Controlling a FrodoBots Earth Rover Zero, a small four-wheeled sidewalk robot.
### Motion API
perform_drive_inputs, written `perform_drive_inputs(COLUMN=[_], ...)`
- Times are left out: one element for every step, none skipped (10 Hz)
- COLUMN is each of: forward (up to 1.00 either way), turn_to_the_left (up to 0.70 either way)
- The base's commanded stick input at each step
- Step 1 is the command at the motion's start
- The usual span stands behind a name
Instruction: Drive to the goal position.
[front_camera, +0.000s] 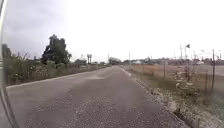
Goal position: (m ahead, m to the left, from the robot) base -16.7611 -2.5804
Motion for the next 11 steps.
perform_drive_inputs(forward=[0.08,0.09,0.08,0.08,0.07,0.08,0.08,0.07,0.07,0.07,0.08], turn_to_the_left=[0.0,0.0,0.0,0.0,0.0,0.0,0.0,0.0,0.0,0.0,0.0])
